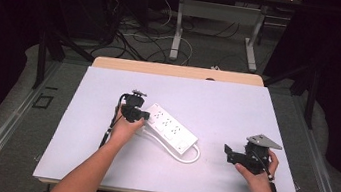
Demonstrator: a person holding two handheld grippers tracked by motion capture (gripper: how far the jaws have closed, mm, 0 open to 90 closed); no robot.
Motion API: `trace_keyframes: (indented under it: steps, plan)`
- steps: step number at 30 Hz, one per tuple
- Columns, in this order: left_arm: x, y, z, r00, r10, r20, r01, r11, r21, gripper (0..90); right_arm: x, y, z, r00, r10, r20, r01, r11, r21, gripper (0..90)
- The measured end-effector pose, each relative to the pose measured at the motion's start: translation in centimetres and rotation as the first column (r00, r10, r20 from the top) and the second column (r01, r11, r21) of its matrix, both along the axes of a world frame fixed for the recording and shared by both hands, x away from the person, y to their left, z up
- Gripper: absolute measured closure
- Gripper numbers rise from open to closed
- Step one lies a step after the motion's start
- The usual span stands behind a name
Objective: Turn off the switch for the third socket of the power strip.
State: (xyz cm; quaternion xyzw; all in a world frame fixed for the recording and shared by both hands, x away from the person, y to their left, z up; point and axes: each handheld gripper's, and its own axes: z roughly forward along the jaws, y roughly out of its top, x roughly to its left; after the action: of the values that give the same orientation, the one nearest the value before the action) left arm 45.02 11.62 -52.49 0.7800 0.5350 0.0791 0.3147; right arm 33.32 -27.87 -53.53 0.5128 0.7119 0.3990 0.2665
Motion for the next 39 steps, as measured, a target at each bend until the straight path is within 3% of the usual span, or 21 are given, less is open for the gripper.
trace_keyframes:
  steps: [9,25,39]
  plan:
    - [0.09,0.05,0.03,0.9998,0.011,-0.016,-0.012,0.9998,-0.018,90.0,0.05,-0.07,-0.03,1.0000,0.006,-0.002,-0.006,1.000,0.003,6.4]
    - [0.00,0.37,0.36,0.9999,0.016,-0.004,-0.016,0.9996,-0.023,89.9,0.06,-0.09,-0.03,1.0000,0.003,-0.003,-0.003,1.000,0.006,6.5]
    - [-0.35,0.87,0.95,1.0000,0.007,0.004,-0.007,0.9982,-0.060,76.8,0.08,-0.05,-0.02,1.0000,0.001,-0.002,-0.001,1.000,0.005,6.6]
